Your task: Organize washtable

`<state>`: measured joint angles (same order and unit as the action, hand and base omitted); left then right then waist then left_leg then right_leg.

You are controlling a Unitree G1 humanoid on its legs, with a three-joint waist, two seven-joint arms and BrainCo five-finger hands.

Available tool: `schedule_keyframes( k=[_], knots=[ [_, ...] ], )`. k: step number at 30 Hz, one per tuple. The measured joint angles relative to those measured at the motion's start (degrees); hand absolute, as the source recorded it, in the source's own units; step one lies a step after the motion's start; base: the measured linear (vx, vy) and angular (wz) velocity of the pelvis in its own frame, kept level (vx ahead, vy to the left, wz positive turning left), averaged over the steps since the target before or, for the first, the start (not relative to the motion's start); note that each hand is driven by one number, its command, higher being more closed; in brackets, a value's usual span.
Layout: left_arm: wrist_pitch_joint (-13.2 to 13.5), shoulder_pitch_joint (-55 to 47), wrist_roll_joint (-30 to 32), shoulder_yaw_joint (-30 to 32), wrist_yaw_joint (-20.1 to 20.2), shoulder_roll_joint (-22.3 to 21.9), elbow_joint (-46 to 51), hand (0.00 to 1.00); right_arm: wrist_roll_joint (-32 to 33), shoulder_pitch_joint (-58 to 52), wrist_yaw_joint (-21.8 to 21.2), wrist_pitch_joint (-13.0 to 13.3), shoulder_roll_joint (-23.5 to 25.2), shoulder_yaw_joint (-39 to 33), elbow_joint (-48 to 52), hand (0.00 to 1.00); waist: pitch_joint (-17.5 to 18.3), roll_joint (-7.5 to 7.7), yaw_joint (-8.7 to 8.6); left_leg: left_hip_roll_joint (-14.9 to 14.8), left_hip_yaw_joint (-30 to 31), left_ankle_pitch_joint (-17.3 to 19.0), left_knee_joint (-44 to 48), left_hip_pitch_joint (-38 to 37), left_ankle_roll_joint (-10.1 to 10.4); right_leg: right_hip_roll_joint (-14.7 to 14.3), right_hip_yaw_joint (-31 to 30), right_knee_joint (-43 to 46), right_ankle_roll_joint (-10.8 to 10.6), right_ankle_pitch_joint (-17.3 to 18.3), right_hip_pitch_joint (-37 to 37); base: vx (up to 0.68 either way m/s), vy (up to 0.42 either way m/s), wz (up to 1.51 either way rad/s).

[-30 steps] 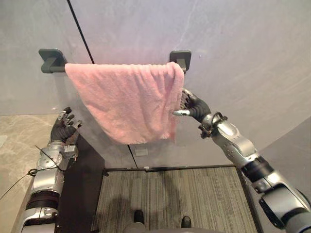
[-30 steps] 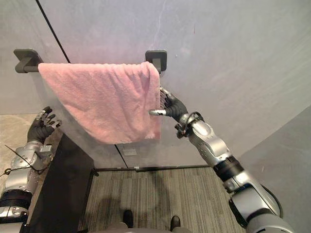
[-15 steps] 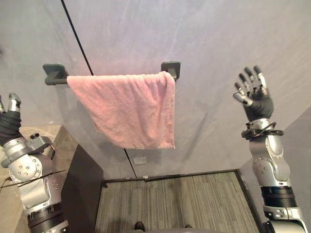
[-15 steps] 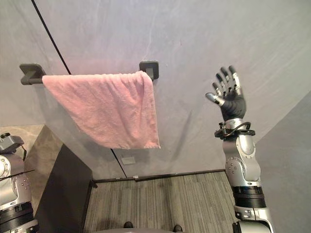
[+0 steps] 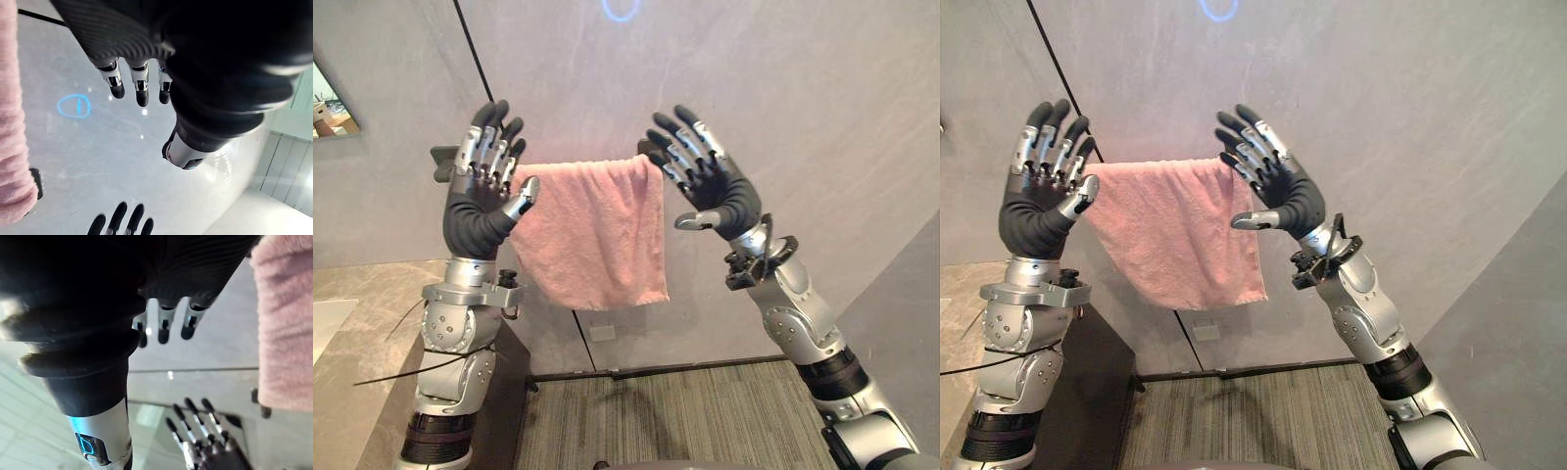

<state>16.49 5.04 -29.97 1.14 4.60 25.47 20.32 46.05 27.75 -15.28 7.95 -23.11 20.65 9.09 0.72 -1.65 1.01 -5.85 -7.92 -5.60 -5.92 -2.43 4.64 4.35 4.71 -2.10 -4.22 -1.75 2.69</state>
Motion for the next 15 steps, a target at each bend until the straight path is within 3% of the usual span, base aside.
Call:
schedule_keyframes(
  k=[5,10,15],
  knots=[
    [-2.08,-0.05,-1.74,-3.79,3.51,0.57,-5.80,0.00,0.35,2.49,-1.62,-1.65,-2.82,6.43,-2.58,0.00,-0.03,0.02,-0.09,-0.03,-0.32,-0.02,0.01,0.18,-0.02,-0.08,-0.26,0.01,0.27,-0.46,-0.18,0.06,-0.010,-0.05],
    [-2.78,-0.01,-3.36,-5.59,4.13,0.91,-9.65,0.00,0.33,4.40,-2.35,-2.28,-4.77,9.50,-7.77,0.00,-0.16,-0.10,-0.12,-0.18,-0.85,-0.03,0.00,1.45,-0.02,-0.26,-0.87,0.46,0.40,-0.55,-2.05,0.00,-0.004,-0.07],
    [-4.13,1.24,-7.21,-8.48,6.65,6.23,-15.47,0.00,0.33,4.49,-2.32,-2.32,-5.45,10.24,-8.44,0.00,-2.04,-0.18,-0.11,-0.23,-1.26,-0.41,-0.02,3.86,-0.01,-0.24,-1.56,1.05,0.54,-0.80,-4.98,-0.04,0.008,-0.05]
  ],
)
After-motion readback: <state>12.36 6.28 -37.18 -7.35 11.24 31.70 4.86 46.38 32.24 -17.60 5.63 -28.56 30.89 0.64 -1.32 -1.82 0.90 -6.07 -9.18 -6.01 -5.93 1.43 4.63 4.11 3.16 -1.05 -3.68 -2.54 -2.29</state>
